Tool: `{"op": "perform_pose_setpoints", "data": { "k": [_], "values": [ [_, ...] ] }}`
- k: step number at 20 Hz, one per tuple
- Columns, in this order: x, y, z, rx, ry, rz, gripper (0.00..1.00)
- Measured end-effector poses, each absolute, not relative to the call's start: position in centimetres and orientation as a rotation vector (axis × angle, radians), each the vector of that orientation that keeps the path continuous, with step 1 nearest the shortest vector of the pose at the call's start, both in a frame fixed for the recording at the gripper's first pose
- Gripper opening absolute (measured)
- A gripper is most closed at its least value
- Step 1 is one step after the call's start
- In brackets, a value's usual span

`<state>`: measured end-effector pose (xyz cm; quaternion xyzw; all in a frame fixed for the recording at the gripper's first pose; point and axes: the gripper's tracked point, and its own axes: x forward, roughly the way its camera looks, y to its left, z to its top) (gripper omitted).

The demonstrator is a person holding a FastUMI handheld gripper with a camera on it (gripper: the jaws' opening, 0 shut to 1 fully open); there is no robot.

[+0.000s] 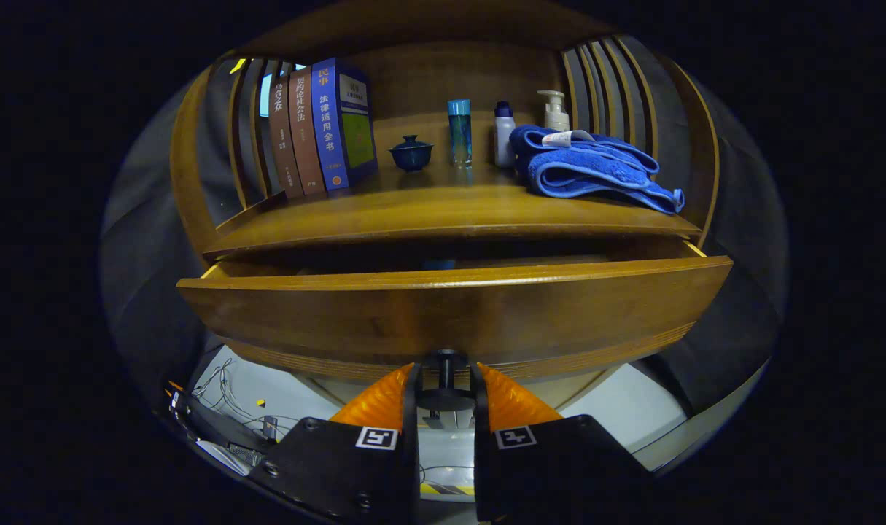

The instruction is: Pull open the drawer, take out the items inside it, and place them on the countertop above the cabinet.

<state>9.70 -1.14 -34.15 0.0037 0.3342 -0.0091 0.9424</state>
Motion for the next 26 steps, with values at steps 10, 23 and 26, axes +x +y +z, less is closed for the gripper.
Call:
{"op": "perform_pose_setpoints", "data": {
  "k": [10, 23, 26],
  "values": [
    [1.1, -1.3, -33.3, 0.020, 0.725, -0.023, 0.33],
    [-3.8, -1.4, -34.1, 0.043, 0.798, -0.047, 0.33],
    [-4.0, -1.4, -33.8, 0.043, 0.800, -0.053, 0.45]
  ]
}}
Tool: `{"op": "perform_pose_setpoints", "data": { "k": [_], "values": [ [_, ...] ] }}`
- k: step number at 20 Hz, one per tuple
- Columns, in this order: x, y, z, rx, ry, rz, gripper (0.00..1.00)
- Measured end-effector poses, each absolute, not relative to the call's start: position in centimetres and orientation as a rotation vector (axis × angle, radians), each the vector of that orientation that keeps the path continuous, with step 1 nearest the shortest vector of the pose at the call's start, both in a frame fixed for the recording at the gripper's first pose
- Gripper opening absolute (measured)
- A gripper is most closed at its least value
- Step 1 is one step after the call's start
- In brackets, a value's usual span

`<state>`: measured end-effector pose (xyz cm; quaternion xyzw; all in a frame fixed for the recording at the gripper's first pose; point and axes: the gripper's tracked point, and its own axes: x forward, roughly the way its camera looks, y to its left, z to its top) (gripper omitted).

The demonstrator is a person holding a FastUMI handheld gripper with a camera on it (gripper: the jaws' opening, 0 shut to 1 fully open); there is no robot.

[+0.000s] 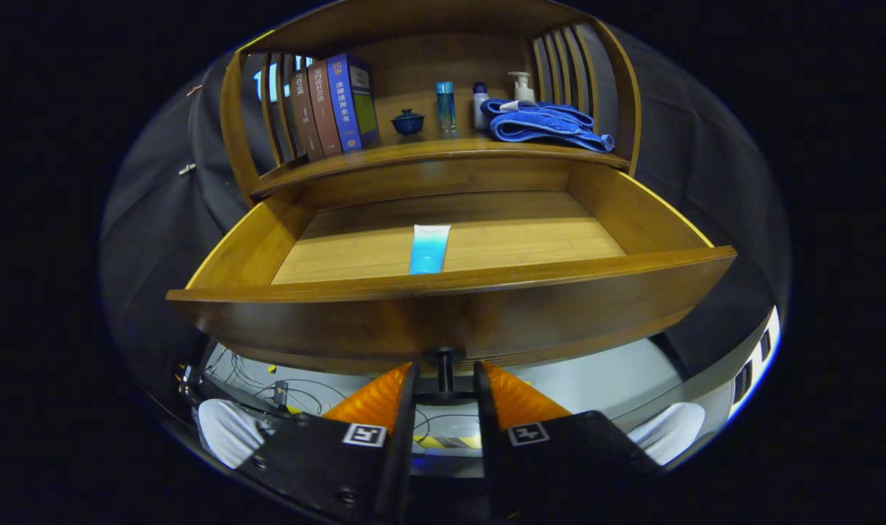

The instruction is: Pull open the drawer, take out the items inside it, and place them on the countertop above the cabinet.

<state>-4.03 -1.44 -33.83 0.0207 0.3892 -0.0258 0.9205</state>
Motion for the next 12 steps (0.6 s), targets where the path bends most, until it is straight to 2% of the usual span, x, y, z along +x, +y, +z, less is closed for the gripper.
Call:
{"op": "perform_pose_setpoints", "data": {
  "k": [1, 5, 9, 12],
  "values": [
    [-4.3, -1.7, -33.0, 0.040, 0.789, -0.068, 0.51],
    [-5.5, -1.2, -29.6, 0.056, 0.777, -0.084, 0.92],
    [-3.4, -0.2, -24.5, 0.108, 0.732, -0.048, 0.91],
    [0.9, 0.3, -21.9, 0.089, 0.671, -0.028, 0.91]
  ]
}}
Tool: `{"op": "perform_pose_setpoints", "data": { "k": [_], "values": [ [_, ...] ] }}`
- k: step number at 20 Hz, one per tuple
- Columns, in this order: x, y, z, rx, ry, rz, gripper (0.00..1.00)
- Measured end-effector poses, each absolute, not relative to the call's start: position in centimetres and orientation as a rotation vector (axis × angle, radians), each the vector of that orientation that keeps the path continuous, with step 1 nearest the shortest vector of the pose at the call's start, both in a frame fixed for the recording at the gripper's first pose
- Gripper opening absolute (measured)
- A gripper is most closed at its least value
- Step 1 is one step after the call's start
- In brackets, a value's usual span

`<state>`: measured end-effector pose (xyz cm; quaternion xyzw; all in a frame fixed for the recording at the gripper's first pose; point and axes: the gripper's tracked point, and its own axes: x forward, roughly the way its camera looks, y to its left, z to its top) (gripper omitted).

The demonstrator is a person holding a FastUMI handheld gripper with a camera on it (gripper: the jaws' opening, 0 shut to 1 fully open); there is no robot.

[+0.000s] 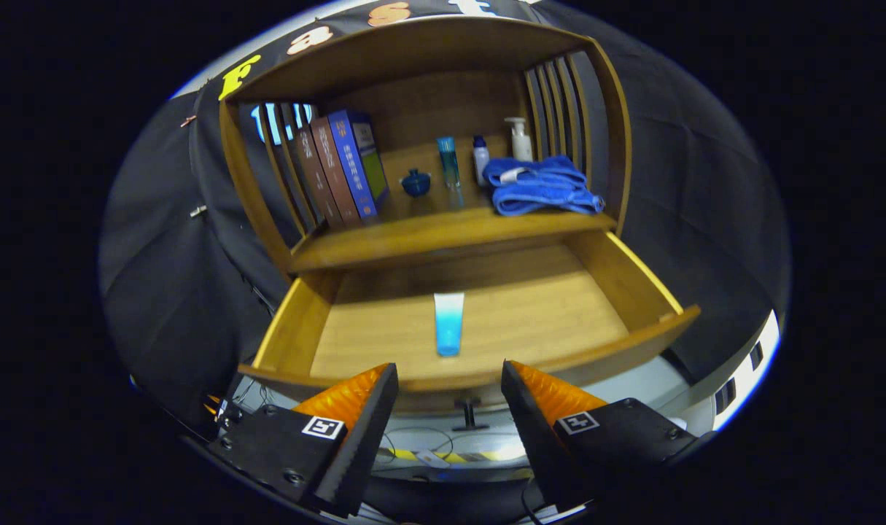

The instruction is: Pull open the drawer, take out the items inside it, and place them on the countertop above the cabinet.

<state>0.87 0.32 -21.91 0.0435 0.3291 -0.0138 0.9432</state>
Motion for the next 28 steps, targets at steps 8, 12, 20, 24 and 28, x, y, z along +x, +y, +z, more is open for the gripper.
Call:
{"op": "perform_pose_setpoints", "data": {
  "k": [8, 12, 20, 24, 28],
  "values": [
    [10.6, 0.7, -26.8, 0.046, 0.863, -0.031, 0.91],
    [12.1, 1.1, -31.9, 0.060, 1.055, -0.032, 0.91],
    [11.6, 0.1, -38.3, 0.028, 1.308, -0.091, 0.91],
    [12.3, -1.1, -38.0, -0.011, 1.328, -0.111, 0.86],
    [12.4, -1.0, -38.4, -0.023, 1.326, -0.097, 0.62]
  ]
}}
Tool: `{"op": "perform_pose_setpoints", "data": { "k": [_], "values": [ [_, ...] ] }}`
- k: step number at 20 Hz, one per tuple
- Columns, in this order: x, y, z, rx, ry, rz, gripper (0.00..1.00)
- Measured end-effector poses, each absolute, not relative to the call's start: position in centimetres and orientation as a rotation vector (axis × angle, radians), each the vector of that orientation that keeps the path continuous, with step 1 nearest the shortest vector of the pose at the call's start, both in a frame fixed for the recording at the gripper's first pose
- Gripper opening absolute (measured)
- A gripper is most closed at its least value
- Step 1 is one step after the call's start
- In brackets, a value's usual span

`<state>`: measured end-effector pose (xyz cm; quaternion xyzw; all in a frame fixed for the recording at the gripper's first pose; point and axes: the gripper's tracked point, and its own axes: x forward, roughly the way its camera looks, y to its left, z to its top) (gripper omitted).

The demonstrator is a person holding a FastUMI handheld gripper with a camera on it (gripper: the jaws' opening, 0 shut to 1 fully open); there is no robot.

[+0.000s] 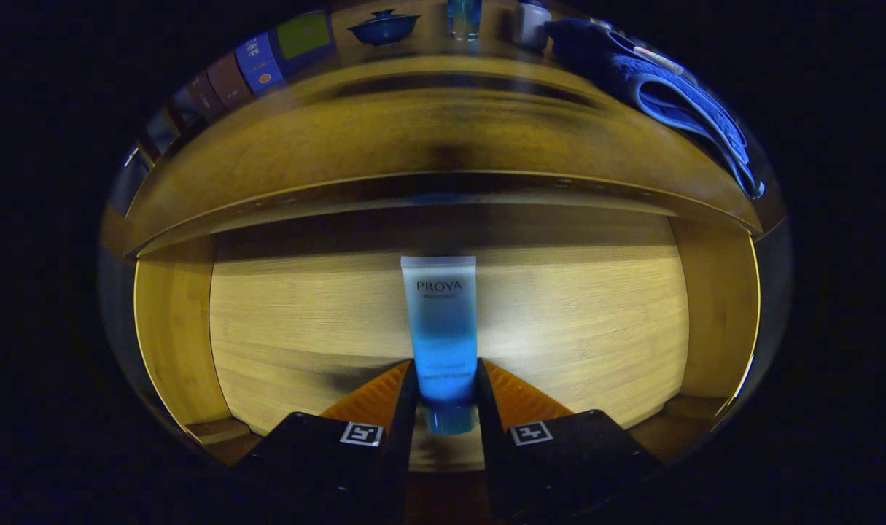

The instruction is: Pull open the drawer, take out the items inside it, and place them on the countertop above the cabinet.

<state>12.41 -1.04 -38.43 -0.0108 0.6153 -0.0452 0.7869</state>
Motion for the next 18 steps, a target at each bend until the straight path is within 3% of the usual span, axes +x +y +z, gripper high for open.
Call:
{"op": "perform_pose_setpoints", "data": {
  "k": [4, 18],
  "values": [
    [11.9, -1.3, -38.3, 0.010, 1.316, -0.095, 0.39],
    [10.3, -0.6, -25.5, 0.056, 1.022, -0.034, 0.39]
  ]
}}
